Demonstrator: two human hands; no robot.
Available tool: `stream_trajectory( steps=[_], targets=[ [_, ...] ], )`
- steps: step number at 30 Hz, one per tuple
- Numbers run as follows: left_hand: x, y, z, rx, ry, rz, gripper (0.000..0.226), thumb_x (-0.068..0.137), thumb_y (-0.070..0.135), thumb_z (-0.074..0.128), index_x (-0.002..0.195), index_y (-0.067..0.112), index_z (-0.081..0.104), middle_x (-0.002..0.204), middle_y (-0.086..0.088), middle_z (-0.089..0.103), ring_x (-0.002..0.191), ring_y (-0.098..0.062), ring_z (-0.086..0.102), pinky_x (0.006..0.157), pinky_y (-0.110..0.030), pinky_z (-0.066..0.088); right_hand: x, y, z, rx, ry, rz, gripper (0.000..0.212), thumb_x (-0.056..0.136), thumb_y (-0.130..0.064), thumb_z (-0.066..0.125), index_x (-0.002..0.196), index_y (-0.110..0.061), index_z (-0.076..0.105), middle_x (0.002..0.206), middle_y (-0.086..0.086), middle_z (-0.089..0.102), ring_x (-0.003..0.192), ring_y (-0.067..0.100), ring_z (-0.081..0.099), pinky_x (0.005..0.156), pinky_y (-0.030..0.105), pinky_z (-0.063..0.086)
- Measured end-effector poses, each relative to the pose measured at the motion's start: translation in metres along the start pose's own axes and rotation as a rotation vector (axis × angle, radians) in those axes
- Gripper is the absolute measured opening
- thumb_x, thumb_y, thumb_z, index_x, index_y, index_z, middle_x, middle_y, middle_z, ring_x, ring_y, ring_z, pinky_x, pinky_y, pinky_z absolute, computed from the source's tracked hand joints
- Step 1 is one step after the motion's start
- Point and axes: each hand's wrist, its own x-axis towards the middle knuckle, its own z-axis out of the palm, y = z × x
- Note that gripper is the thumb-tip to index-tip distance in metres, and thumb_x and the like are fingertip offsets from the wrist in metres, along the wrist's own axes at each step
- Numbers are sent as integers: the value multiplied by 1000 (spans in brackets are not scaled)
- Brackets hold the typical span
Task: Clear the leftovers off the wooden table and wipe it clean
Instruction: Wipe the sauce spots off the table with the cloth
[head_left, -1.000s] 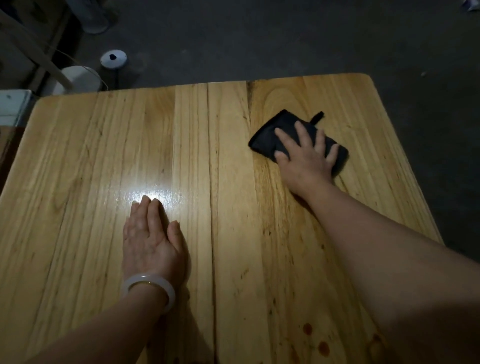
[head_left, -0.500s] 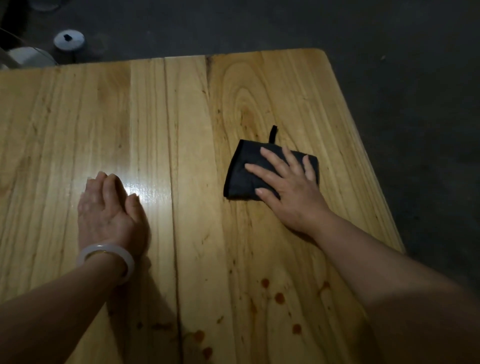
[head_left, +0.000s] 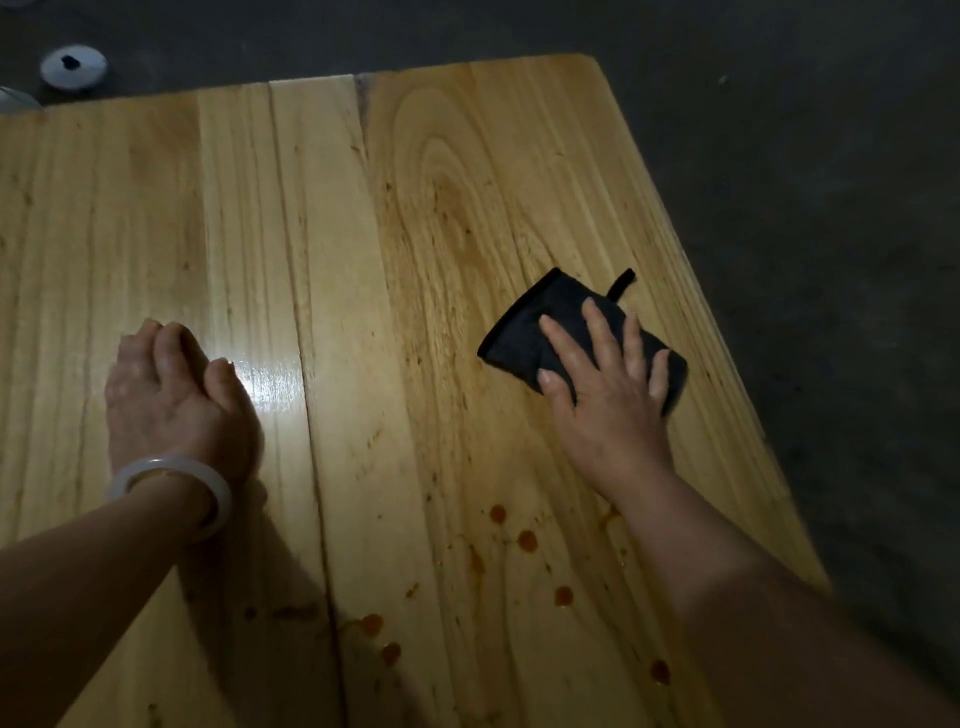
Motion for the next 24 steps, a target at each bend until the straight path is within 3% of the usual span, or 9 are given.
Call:
stream_trajectory(
  steps=[7,14,19,24],
  targets=[
    [-2,4,-4,37,-23,-5,52,96,36,29,140,8,29,149,-13,24,139,-28,20,118,-40,13,-43,-23,17,0,-21,-7,50,103,-51,22,149,-55,3,161,-16,-17,148,21,-24,117,53,-17],
    [-5,7,-7,29,-42,-7,54,98,36,28,142,5,28,152,-15,23,142,-30,18,118,-43,14,-70,-55,33,0,-81,-83,61,89,-62,0,149,-54,0,160,-17,-23,145,20,-32,114,52,-22],
    [-5,10,-10,22,-32,8,52,97,34,29,140,5,30,149,-15,26,138,-30,22,117,-43,16,-71,-76,35,-18,-151,-176,56,97,-63,13,149,-54,-5,158,-17,-29,141,21,-39,114,55,-21],
    [-6,8,-13,14,-44,17,51,97,33,29,140,4,30,148,-15,26,138,-29,22,117,-42,15,-53,-81,35,-49,-171,-257,58,99,-63,19,151,-51,-3,160,-14,-24,144,24,-33,115,57,-19]
  ],
)
